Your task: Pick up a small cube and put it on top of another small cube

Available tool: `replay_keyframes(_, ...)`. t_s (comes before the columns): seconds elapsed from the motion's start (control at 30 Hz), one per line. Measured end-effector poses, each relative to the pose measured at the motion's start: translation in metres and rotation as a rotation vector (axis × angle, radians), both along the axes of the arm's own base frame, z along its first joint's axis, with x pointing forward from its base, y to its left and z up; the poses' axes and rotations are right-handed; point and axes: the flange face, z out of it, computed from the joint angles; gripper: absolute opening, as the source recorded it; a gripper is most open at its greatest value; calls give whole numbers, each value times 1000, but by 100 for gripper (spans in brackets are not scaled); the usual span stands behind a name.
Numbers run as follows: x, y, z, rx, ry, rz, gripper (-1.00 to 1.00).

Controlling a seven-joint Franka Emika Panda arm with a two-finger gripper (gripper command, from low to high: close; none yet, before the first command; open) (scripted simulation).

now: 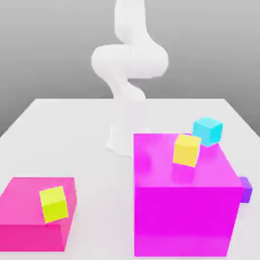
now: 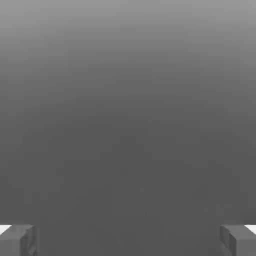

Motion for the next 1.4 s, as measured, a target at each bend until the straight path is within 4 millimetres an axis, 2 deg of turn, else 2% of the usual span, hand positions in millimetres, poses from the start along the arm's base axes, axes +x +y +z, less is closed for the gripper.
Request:
replay_keyframes(0.07, 22, 31, -40, -45, 62, 114, 0)
replay_keyframes(0.17, 42, 78, -101, -111, 145, 281, 0)
replay_keyframes(0.23, 47, 110, -142, -157, 197, 393, 0)
replay_keyframes(0.33, 44, 157, -205, -226, 272, 563, 0)
replay_keyframes(0.43, 28, 201, -268, -298, 342, 736, 0)
replay_keyframes(0.53, 0, 237, -331, -371, 410, 911, 0)
replay_keyframes(0.6, -30, 265, -372, -426, 449, 1048, 0)
replay_keyframes(0.67, -61, 282, -411, -479, 490, 1172, 0)
replay_keyframes(0.73, -87, 288, -448, -526, 534, 1278, 0)
replay_keyframes(0.77, -93, 289, -463, -537, 546, 1301, 0)
replay_keyframes(0.93, -98, 289, -522, -545, 557, 1324, 0)
replay_keyframes(0.97, -99, 288, -529, -546, 557, 1325, -100)
replay_keyframes(1.2, -99, 288, -529, -547, 558, 1324, -100)
replay_keyframes(1.4, -98, 290, -472, -556, 549, 1340, -100)
